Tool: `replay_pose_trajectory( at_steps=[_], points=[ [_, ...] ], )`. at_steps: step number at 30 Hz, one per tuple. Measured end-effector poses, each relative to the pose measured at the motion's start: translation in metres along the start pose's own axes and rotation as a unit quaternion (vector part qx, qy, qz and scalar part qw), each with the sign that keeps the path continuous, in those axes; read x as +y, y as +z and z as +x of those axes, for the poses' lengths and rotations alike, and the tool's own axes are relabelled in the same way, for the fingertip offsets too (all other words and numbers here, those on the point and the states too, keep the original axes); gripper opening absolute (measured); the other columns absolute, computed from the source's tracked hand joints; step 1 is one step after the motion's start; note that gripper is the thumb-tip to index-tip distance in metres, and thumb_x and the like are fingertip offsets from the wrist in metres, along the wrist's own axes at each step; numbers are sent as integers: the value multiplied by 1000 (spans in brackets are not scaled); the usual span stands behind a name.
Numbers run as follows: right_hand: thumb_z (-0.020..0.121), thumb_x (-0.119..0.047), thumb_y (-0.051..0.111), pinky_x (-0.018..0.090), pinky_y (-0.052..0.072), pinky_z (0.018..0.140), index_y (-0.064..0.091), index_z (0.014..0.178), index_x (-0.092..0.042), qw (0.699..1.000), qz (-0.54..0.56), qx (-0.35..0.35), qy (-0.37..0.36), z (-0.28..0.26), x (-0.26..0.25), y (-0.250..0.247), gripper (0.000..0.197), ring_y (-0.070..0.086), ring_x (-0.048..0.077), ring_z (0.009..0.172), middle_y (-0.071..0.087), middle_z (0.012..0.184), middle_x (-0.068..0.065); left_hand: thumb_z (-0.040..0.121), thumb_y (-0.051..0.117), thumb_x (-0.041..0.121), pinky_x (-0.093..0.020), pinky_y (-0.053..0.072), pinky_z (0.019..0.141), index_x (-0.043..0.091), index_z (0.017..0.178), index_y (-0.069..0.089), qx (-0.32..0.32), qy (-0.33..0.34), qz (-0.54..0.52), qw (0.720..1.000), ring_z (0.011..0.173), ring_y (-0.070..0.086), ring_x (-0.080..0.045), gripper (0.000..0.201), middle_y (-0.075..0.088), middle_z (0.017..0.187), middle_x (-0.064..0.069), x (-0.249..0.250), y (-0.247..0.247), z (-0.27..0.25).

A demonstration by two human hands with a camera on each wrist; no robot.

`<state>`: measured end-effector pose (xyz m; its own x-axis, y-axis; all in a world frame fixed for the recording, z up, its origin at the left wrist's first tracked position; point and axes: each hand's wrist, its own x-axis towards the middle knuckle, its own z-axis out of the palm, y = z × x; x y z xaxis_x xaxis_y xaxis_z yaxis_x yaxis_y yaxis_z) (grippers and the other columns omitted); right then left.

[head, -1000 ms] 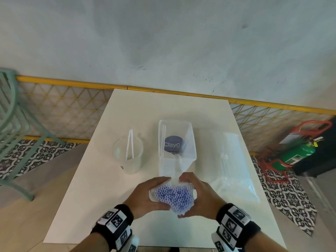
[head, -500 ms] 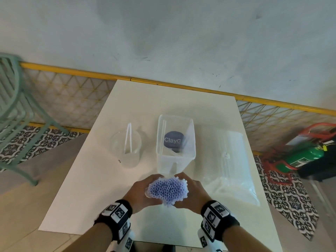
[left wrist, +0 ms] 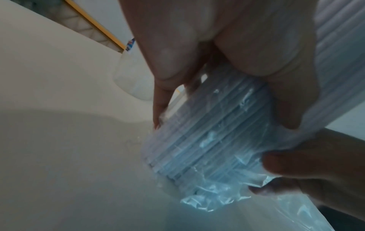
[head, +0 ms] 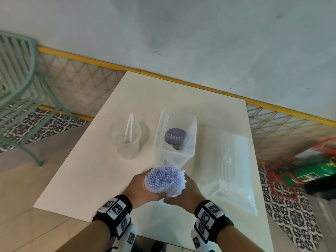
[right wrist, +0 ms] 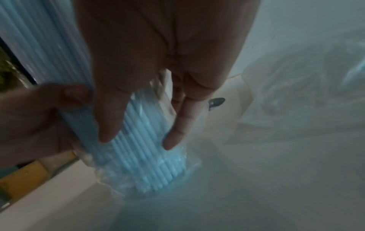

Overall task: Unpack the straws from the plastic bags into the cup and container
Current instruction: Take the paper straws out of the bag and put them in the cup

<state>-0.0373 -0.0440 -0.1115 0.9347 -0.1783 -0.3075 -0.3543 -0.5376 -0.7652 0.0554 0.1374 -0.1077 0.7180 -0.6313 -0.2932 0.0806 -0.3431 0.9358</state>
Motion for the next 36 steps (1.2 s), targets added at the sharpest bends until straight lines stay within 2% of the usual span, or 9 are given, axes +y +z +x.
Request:
replay_pose_trajectory(
  at_steps=[3, 6, 9, 14, 19, 24, 27, 31, 36],
  points=[
    [62, -49, 84, 23, 45, 97, 39, 136, -35, 996, -60, 32, -66, -15, -15, -16, 88, 48, 1, 118, 47, 134, -18, 55, 93, 25, -4, 47, 77, 35, 105, 61, 30, -4, 12, 999, 92, 65, 10, 60, 67, 97, 35, -7, -5, -2],
    [67, -45, 81, 15, 51, 81, 38, 137, -38, 985, -57, 89, -133, -27, -39, -28, 82, 53, 2, 109, 46, 132, -20, 58, 92, 21, -8, 49, 79, 34, 105, 61, 47, -5, 7, 999, 91, 67, 7, 58, 69, 99, 30, -11, -14, -6],
    [70, -36, 81, 14, 53, 70, 44, 129, -36, 977, -52, 89, -184, -26, -66, -30, 70, 59, 5, 93, 51, 125, -19, 60, 91, 13, -5, 48, 73, 31, 101, 60, 54, 0, 13, 998, 84, 66, 9, 55, 69, 92, 32, -13, -26, -9],
    [73, -40, 80, 27, 56, 74, 49, 117, -37, 976, -94, 86, -178, -13, -92, -21, 54, 62, 7, 79, 61, 111, -18, 61, 90, 8, -3, 47, 70, 27, 104, 60, 64, 0, -4, 998, 83, 66, 10, 56, 69, 93, 32, -19, -58, -16],
    [76, -30, 77, 31, 57, 69, 57, 103, -30, 976, -73, 96, -183, 4, -119, -1, 34, 64, 7, 72, 66, 94, -12, 62, 89, 6, -4, 48, 73, 17, 113, 61, 60, 4, -13, 998, 89, 67, 6, 59, 69, 99, 28, -27, -95, -19],
    [74, -14, 76, 33, 56, 61, 64, 89, -20, 965, -56, 139, -216, 18, -143, 18, 20, 60, 8, 60, 61, 74, -16, 61, 91, 13, -4, 48, 76, 21, 114, 61, 54, 9, -3, 998, 93, 66, 4, 62, 68, 103, 27, -31, -125, -19],
    [74, -10, 79, 26, 56, 61, 67, 94, -18, 958, -32, 163, -233, 26, -156, 27, 24, 59, 8, 59, 62, 77, -14, 61, 91, 13, -3, 47, 73, 26, 112, 60, 52, 8, 1, 999, 92, 65, 7, 60, 67, 101, 30, -32, -143, -20],
    [78, -15, 77, 21, 56, 64, 68, 113, -18, 957, -25, 166, -235, 36, -164, 39, 36, 62, 9, 62, 67, 98, -8, 62, 90, 12, -3, 47, 72, 26, 112, 60, 49, 1, -3, 999, 92, 65, 9, 60, 66, 100, 33, -35, -160, -21],
    [80, -7, 76, 18, 53, 63, 73, 95, -12, 944, -22, 203, -261, 43, -180, 46, 17, 60, 5, 60, 68, 85, -6, 64, 89, 10, 0, 45, 69, 34, 104, 59, 45, 6, 2, 999, 89, 62, 16, 56, 64, 93, 41, -33, -175, -24]
  ],
)
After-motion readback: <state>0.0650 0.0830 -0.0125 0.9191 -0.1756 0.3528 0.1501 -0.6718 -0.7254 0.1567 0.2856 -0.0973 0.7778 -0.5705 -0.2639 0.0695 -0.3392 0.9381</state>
